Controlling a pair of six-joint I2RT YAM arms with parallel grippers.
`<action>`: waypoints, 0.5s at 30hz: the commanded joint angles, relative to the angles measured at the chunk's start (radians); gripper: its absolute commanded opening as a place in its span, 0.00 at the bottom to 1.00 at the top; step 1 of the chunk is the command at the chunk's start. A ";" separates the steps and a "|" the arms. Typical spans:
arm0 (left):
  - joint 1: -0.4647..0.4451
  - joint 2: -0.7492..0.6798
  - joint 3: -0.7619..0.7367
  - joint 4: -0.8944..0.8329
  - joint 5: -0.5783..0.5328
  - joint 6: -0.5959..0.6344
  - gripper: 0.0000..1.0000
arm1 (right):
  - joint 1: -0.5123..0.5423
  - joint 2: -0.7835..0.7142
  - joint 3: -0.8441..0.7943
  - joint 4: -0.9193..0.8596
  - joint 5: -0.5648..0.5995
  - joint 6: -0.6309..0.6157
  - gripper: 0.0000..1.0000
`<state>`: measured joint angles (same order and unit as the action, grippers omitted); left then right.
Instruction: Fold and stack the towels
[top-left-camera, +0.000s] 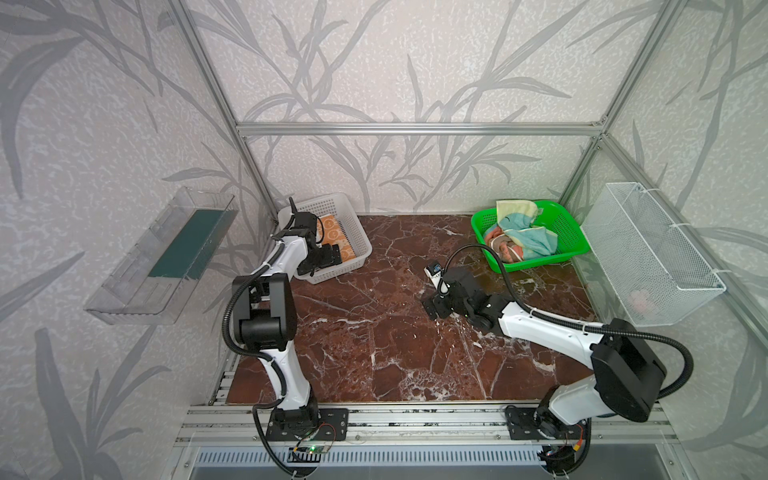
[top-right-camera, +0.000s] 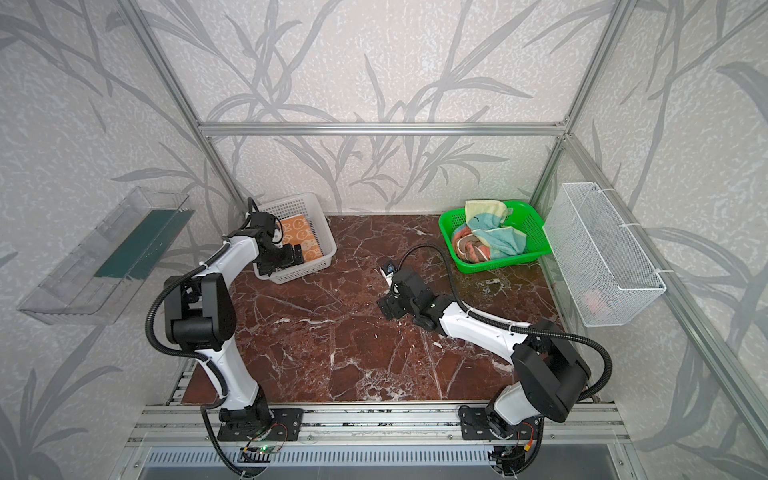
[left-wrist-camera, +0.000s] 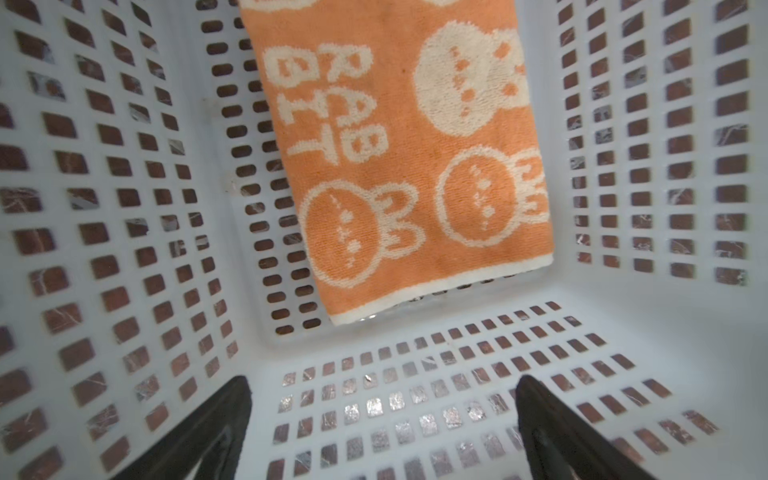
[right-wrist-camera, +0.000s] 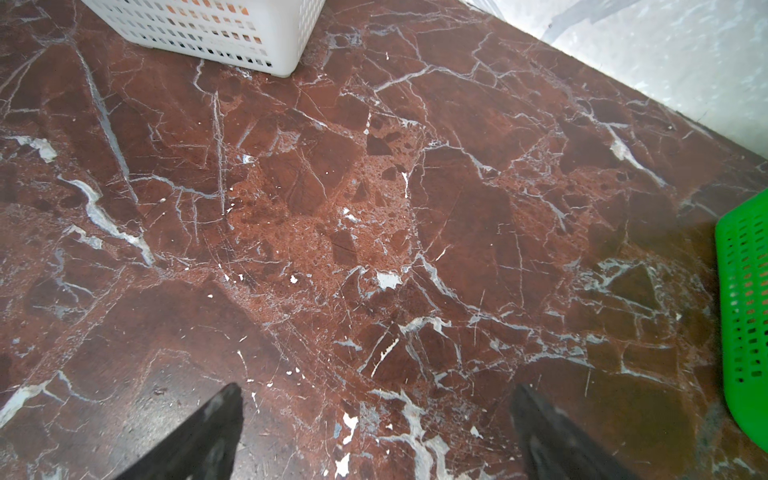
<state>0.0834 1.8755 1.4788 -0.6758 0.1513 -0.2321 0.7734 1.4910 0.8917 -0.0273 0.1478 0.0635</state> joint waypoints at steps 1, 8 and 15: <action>-0.002 -0.117 0.002 0.022 0.007 -0.018 0.99 | 0.006 -0.032 -0.014 0.018 -0.008 0.014 0.99; -0.018 -0.213 -0.014 0.019 0.009 0.011 0.99 | 0.006 -0.025 -0.019 0.035 -0.026 0.021 0.99; -0.039 -0.282 -0.059 -0.078 -0.268 -0.001 0.99 | 0.006 -0.043 -0.031 0.044 -0.030 0.016 0.99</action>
<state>0.0444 1.6276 1.4609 -0.6838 0.0322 -0.2211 0.7734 1.4857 0.8757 -0.0044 0.1276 0.0776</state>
